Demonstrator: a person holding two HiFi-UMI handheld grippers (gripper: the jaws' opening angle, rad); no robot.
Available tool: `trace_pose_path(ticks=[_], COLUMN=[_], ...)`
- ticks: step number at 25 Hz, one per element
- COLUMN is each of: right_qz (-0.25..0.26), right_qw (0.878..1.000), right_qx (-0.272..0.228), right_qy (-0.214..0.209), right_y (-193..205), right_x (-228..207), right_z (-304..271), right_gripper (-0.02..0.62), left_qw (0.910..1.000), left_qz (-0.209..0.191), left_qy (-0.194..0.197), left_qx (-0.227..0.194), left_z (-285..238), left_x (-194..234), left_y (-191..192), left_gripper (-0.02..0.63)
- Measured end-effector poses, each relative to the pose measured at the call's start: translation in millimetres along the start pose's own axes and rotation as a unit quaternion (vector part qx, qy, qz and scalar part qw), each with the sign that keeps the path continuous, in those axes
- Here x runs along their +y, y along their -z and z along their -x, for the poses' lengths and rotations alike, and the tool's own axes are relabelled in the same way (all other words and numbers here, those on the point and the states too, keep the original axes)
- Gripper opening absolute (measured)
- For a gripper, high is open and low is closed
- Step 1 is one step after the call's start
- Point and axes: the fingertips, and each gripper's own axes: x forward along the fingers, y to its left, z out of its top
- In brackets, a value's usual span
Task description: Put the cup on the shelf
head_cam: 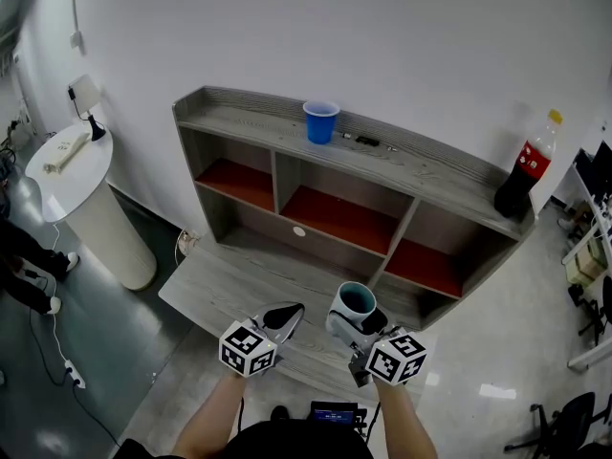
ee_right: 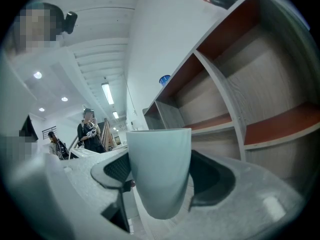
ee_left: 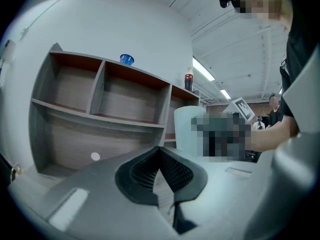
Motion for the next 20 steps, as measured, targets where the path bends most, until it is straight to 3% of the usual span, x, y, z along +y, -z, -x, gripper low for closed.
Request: trace_pose_path(ticks=[16, 20], right_qz=[0.009, 0.031], right_qw=[1.000, 0.999], right_qx=[0.012, 0.019], right_qy=[-0.016, -0.035], right_y=[-4, -13], right_x=[-12, -11], right_z=[7, 9], right_gripper=[0.360, 0.360], left_qw=[0.9995, 0.9999], left_qz=[0.023, 0.008], left_qy=[0.018, 0.009], left_qx=[-0.006, 0.000], left_z=[-18, -23], left_x=[-16, -20], left_y=[-6, -11], left_gripper=[-0.011, -0.011])
